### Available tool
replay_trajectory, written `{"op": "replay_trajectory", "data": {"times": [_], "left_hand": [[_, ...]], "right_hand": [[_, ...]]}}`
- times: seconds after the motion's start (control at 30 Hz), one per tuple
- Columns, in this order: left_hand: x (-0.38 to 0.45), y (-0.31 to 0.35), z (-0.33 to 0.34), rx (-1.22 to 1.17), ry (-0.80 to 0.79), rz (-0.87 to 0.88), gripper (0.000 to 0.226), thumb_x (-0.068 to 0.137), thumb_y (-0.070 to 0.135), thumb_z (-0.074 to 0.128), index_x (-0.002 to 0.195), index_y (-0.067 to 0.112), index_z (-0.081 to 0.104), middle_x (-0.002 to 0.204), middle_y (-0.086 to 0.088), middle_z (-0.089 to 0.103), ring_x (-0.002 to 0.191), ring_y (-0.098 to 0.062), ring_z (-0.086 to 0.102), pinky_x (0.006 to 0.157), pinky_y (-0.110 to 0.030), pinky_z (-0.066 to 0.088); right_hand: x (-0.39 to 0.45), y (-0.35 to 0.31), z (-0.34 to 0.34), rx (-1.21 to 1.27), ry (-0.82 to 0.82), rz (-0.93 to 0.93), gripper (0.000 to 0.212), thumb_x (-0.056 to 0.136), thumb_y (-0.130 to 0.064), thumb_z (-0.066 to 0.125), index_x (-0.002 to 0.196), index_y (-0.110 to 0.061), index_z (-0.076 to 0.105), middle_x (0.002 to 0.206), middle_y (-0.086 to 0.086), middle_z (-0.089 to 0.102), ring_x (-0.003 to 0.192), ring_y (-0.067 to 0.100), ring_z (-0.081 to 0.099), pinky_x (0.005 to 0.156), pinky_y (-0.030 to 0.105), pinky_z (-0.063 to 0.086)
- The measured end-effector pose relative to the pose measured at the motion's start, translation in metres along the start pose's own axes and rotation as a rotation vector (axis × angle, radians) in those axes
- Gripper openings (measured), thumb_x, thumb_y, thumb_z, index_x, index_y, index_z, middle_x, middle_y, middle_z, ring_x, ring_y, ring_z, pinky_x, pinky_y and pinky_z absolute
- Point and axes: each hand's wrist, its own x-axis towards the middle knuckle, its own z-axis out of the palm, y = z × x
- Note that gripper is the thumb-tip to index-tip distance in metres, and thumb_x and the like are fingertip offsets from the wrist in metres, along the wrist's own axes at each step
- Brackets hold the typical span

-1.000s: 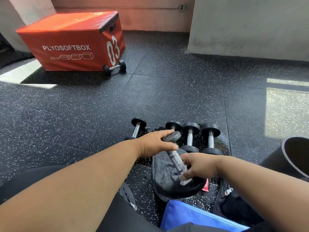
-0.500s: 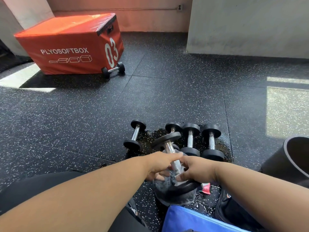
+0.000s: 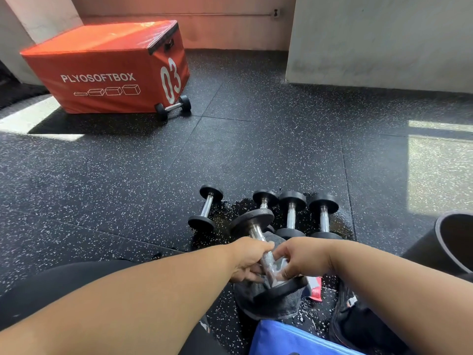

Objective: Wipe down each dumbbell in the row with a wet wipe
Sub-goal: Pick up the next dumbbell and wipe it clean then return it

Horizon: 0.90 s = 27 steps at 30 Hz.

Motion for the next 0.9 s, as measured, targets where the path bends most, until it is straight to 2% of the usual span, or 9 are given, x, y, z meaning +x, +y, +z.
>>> {"op": "replay_trajectory", "data": {"times": [0.17, 0.27, 0.37, 0.5, 0.63, 0.7, 0.77, 0.83, 0.9], "left_hand": [[0.0, 0.0, 0.004, -0.006, 0.014, 0.044, 0.037, 0.113, 0.035, 0.052, 0.132, 0.006, 0.066, 0.103, -0.01, 0.08, 0.086, -0.026, 0.077, 0.092, -0.047, 0.063], [-0.004, 0.002, 0.007, 0.027, 0.031, 0.068, 0.036, 0.113, 0.035, 0.052, 0.129, 0.007, 0.067, 0.096, -0.009, 0.078, 0.079, -0.022, 0.076, 0.083, -0.042, 0.064], [-0.008, 0.005, 0.005, 0.037, 0.065, 0.104, 0.036, 0.112, 0.034, 0.054, 0.129, 0.003, 0.063, 0.077, -0.005, 0.074, 0.063, -0.018, 0.073, 0.062, -0.034, 0.063], [-0.013, 0.018, -0.005, 0.038, 0.114, 0.161, 0.035, 0.111, 0.036, 0.058, 0.116, 0.002, 0.066, 0.07, -0.005, 0.068, 0.061, -0.018, 0.068, 0.063, -0.034, 0.061], [-0.02, 0.035, -0.02, -0.041, 0.166, 0.219, 0.033, 0.112, 0.036, 0.056, 0.114, 0.005, 0.067, 0.085, -0.011, 0.075, 0.065, -0.019, 0.072, 0.065, -0.037, 0.065], [-0.021, 0.041, -0.028, -0.094, 0.208, 0.224, 0.03, 0.112, 0.037, 0.055, 0.115, 0.008, 0.064, 0.084, -0.01, 0.077, 0.067, -0.019, 0.073, 0.062, -0.035, 0.064], [-0.019, 0.042, -0.037, -0.158, 0.253, 0.222, 0.028, 0.112, 0.037, 0.056, 0.119, 0.01, 0.06, 0.084, -0.01, 0.075, 0.068, -0.021, 0.07, 0.061, -0.033, 0.06], [-0.013, 0.041, -0.049, -0.217, 0.302, 0.22, 0.029, 0.11, 0.037, 0.059, 0.121, 0.01, 0.059, 0.082, -0.012, 0.07, 0.065, -0.021, 0.065, 0.06, -0.03, 0.055], [-0.003, 0.038, -0.064, -0.199, 0.363, 0.208, 0.031, 0.108, 0.038, 0.063, 0.121, 0.011, 0.061, 0.083, -0.013, 0.069, 0.071, -0.023, 0.066, 0.07, -0.034, 0.055]], "right_hand": [[-0.006, -0.01, -0.006, -0.058, -0.03, 0.062, 0.056, 0.084, -0.041, 0.087, 0.135, -0.032, 0.065, 0.111, -0.009, 0.067, 0.105, 0.017, 0.065, 0.094, 0.03, 0.049], [-0.004, -0.012, -0.011, -0.074, -0.064, 0.062, 0.046, 0.082, -0.035, 0.089, 0.121, -0.037, 0.065, 0.102, -0.007, 0.07, 0.089, 0.017, 0.066, 0.082, 0.03, 0.053], [-0.004, -0.005, -0.02, 0.191, -0.177, 0.045, 0.035, 0.089, -0.014, 0.083, 0.117, -0.031, 0.07, 0.083, -0.009, 0.067, 0.067, 0.009, 0.055, 0.061, 0.023, 0.047], [-0.001, 0.015, -0.033, 0.626, -0.284, 0.022, 0.045, 0.094, 0.002, 0.068, 0.13, -0.024, 0.072, 0.096, 0.001, 0.075, 0.082, 0.014, 0.061, 0.07, 0.026, 0.047], [0.008, 0.016, -0.044, 0.943, -0.138, 0.041, 0.039, 0.101, 0.005, 0.054, 0.133, -0.013, 0.066, 0.102, 0.007, 0.075, 0.08, 0.016, 0.069, 0.069, 0.029, 0.053], [0.015, 0.017, -0.05, 1.12, -0.005, 0.104, 0.034, 0.101, 0.0, 0.054, 0.129, -0.012, 0.068, 0.112, 0.011, 0.07, 0.085, 0.022, 0.074, 0.074, 0.036, 0.059], [0.023, 0.022, -0.056, 1.235, 0.186, 0.192, 0.025, 0.101, -0.006, 0.057, 0.123, -0.006, 0.069, 0.12, 0.012, 0.062, 0.085, 0.026, 0.072, 0.069, 0.037, 0.062], [0.031, 0.031, -0.064, 1.303, 0.347, 0.275, 0.028, 0.098, -0.003, 0.05, 0.12, -0.007, 0.068, 0.117, 0.013, 0.061, 0.072, 0.02, 0.065, 0.053, 0.026, 0.055], [0.041, 0.044, -0.071, 1.352, 0.463, 0.323, 0.041, 0.095, -0.001, 0.04, 0.126, -0.007, 0.065, 0.102, 0.014, 0.061, 0.061, 0.016, 0.055, 0.046, 0.022, 0.043]]}}
